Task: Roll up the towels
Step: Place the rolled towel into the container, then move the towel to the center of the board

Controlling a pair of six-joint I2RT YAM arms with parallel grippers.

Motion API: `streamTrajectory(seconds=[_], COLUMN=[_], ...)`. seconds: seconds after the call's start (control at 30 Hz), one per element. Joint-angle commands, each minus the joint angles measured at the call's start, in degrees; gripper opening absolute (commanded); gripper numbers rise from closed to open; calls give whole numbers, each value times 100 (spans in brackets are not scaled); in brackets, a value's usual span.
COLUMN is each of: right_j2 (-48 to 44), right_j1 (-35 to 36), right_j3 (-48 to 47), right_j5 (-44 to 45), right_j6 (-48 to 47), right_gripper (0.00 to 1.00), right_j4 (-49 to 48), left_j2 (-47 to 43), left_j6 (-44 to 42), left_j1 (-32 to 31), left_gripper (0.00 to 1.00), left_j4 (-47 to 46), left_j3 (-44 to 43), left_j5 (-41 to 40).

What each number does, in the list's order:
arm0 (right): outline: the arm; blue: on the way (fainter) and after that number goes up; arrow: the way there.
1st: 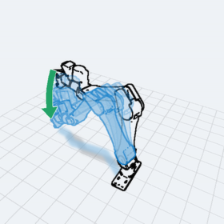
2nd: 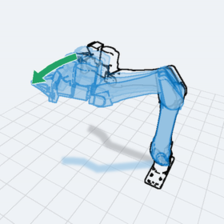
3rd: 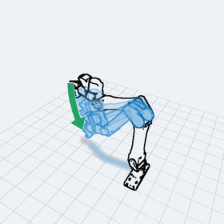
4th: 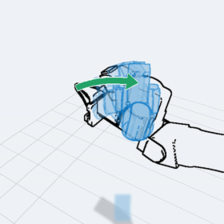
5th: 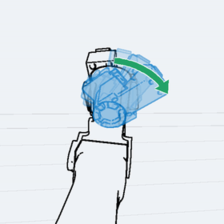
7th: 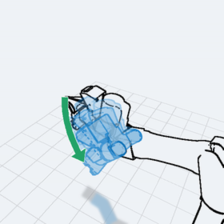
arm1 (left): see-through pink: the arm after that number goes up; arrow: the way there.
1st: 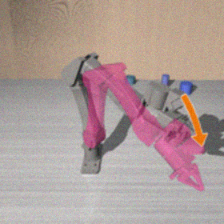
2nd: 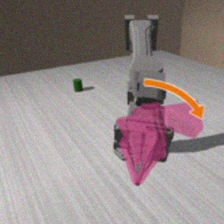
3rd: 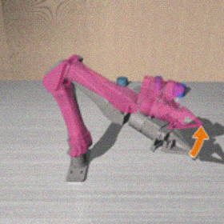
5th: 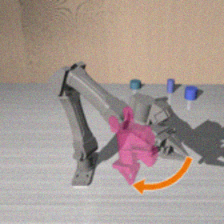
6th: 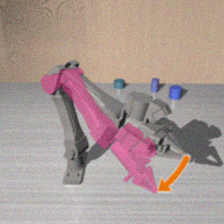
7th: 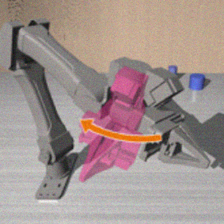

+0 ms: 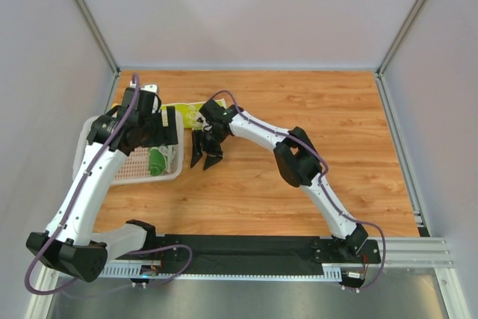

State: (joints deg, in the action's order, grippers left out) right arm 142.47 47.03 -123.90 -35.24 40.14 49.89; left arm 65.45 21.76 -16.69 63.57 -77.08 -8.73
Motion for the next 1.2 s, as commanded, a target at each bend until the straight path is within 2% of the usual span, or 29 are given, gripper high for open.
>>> streamTrajectory(seconds=[0.0,0.1,0.23,0.43,0.63,0.97,1.03,1.1,1.17], right_j2=[-536,-528,-98,403,1377,1757,1784,1749,1409], right_j1=[-632,-984,-1265,-1503,-1618,-1416,-1293,-1179,-1108], right_j3=[182,42,-861,-1304,-2146,-2095,-2156,-2217,-1869], right_j5=[667,1010,1537,2161,2197,2267,2302,2653,3206], right_j6=[-357,-419,-463,36,433,600,460,215,65], right_gripper=[55,56,56,60,61,59,54,51,51], right_j4=[30,30,48,-741,-770,-928,-727,-124,143], left_j2=[-173,-269,-428,-770,-692,-621,-621,-630,-648], left_j6=[-23,-5,48,4,-14,-58,-40,-14,21], left_j1=[25,25,25,25,25,25,25,25,25], left_gripper=[94,94,94,94,94,94,94,94,94], left_j4=[15,-3,32,287,534,455,420,393,384], left_j3=[-62,8,140,193,228,316,369,386,395], left_j5=[161,267,302,214,135,109,126,117,100])
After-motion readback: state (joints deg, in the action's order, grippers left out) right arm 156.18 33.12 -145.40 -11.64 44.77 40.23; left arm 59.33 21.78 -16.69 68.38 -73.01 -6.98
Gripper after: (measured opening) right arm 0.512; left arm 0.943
